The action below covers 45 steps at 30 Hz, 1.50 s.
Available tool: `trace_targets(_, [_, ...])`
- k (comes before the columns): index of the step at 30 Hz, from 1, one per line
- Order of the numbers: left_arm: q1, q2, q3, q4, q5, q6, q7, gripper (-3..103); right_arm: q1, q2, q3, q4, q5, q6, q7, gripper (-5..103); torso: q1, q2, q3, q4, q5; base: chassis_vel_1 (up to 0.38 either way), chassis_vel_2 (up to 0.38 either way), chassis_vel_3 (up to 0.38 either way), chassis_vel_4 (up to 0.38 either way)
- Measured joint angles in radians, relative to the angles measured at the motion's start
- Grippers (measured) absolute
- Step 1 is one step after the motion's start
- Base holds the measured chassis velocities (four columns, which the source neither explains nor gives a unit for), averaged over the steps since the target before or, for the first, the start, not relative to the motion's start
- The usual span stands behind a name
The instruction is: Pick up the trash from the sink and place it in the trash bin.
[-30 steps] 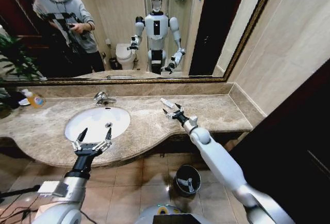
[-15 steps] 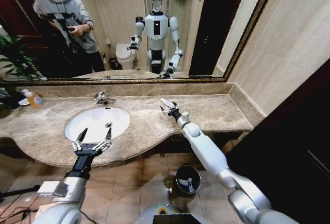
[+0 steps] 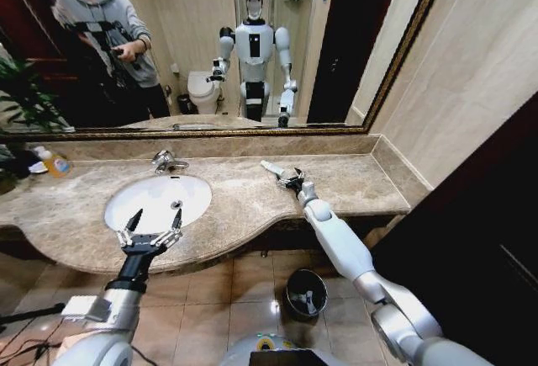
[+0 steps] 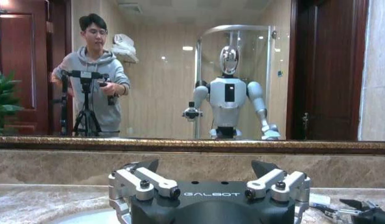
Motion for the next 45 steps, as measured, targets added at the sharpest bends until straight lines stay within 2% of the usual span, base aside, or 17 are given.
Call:
trace_targets(1, [0.000, 0.000, 0.000, 0.000, 0.000, 0.000, 0.000, 100, 0.000, -0.001, -0.006, 0.003, 0.007, 0.000, -0.013, 88, 0.000, 0.000, 0.000, 0.0000, 0.0000, 0.000, 0.000, 0.000, 0.000])
trace_targets(2, [0.000, 0.000, 0.000, 0.000, 0.000, 0.000, 0.000, 100, 0.000, -0.001, -0.006, 0.003, 0.007, 0.000, -0.013, 88, 0.000, 0.000, 0.000, 0.0000, 0.0000, 0.000, 0.000, 0.000, 0.000])
trace_targets(5, [0.000, 0.000, 0.000, 0.000, 0.000, 0.000, 0.000, 100, 0.007, -0.003, -0.016, 0.002, 0.009, -0.011, -0.043, 71, 0.000, 0.000, 0.000, 0.0000, 0.0001, 0.000, 0.000, 0.000, 0.000])
trace_targets(6, [0.000, 0.000, 0.000, 0.000, 0.000, 0.000, 0.000, 100, 0.007, -0.003, -0.016, 0.002, 0.009, -0.011, -0.043, 71, 0.000, 0.000, 0.000, 0.0000, 0.0001, 0.000, 0.000, 0.000, 0.000])
trace_targets(8, [0.000, 0.000, 0.000, 0.000, 0.000, 0.000, 0.000, 100, 0.026, 0.001, -0.024, -0.013, 0.009, -0.016, -0.050, 81, 0.000, 0.000, 0.000, 0.0000, 0.0000, 0.000, 0.000, 0.000, 0.000])
trace_targets(9, [0.000, 0.000, 0.000, 0.000, 0.000, 0.000, 0.000, 100, 0.026, 0.001, -0.024, -0.013, 0.009, -0.016, -0.050, 81, 0.000, 0.000, 0.000, 0.0000, 0.0000, 0.000, 0.000, 0.000, 0.000])
trace_targets(12, [0.000, 0.000, 0.000, 0.000, 0.000, 0.000, 0.000, 100, 0.052, 0.014, -0.033, -0.049, 0.009, -0.016, -0.051, 96, 0.000, 0.000, 0.000, 0.0000, 0.0000, 0.000, 0.000, 0.000, 0.000])
trace_targets(14, [0.000, 0.000, 0.000, 0.000, 0.000, 0.000, 0.000, 100, 0.055, 0.016, -0.034, -0.054, 0.009, -0.016, -0.052, 96, 0.000, 0.000, 0.000, 0.0000, 0.0000, 0.000, 0.000, 0.000, 0.000])
trace_targets(15, [0.000, 0.000, 0.000, 0.000, 0.000, 0.000, 0.000, 100, 0.070, 0.021, -0.038, -0.077, 0.008, -0.015, -0.056, 100, 0.000, 0.000, 0.000, 0.0001, 0.0000, 0.000, 0.000, 0.000, 0.000])
trace_targets(23, [0.000, 0.000, 0.000, 0.000, 0.000, 0.000, 0.000, 100, 0.116, 0.032, -0.046, -0.131, 0.005, -0.011, -0.074, 100, 0.000, 0.000, 0.000, 0.0000, 0.0000, 0.000, 0.000, 0.000, 0.000])
trace_targets(28, [0.000, 0.000, 0.000, 0.000, 0.000, 0.000, 0.000, 100, 0.139, 0.034, -0.037, -0.154, -0.006, -0.006, -0.137, 101, 0.000, 0.000, 0.000, 0.0001, 0.0000, 0.000, 0.000, 0.000, 0.000])
trace_targets(30, [0.000, 0.000, 0.000, 0.000, 0.000, 0.000, 0.000, 100, 0.139, 0.032, -0.035, -0.154, -0.006, -0.012, -0.150, 97, 0.000, 0.000, 0.000, 0.0000, 0.0000, 0.000, 0.000, 0.000, 0.000])
trace_targets(33, [0.000, 0.000, 0.000, 0.000, 0.000, 0.000, 0.000, 100, 0.126, 0.031, -0.027, -0.149, 0.000, -0.022, -0.170, 86, 0.000, 0.000, 0.000, 0.0001, 0.0000, 0.000, 0.000, 0.000, 0.000])
trace_targets(35, [0.000, 0.000, 0.000, 0.000, 0.000, 0.000, 0.000, 100, 0.117, 0.031, -0.024, -0.141, 0.011, -0.033, -0.176, 86, 0.000, 0.000, 0.000, 0.0000, 0.0001, 0.000, 0.000, 0.000, 0.000])
trace_targets(37, [0.000, 0.000, 0.000, 0.000, 0.000, 0.000, 0.000, 100, 0.103, 0.030, -0.019, -0.132, 0.030, -0.043, -0.180, 79, 0.000, 0.000, 0.000, 0.0000, 0.0002, 0.000, 0.000, 0.000, 0.000])
trace_targets(38, [0.000, 0.000, 0.000, 0.000, 0.000, 0.000, 0.000, 100, 0.103, 0.030, -0.019, -0.132, 0.030, -0.043, -0.180, 79, 0.000, 0.000, 0.000, 0.0000, 0.0002, 0.000, 0.000, 0.000, 0.000])
trace_targets(45, [0.000, 0.000, 0.000, 0.000, 0.000, 0.000, 0.000, 100, 0.082, 0.026, -0.014, -0.118, 0.075, -0.043, -0.182, 55, 0.000, 0.000, 0.000, -0.0001, -0.0001, 0.000, 0.000, 0.000, 0.000])
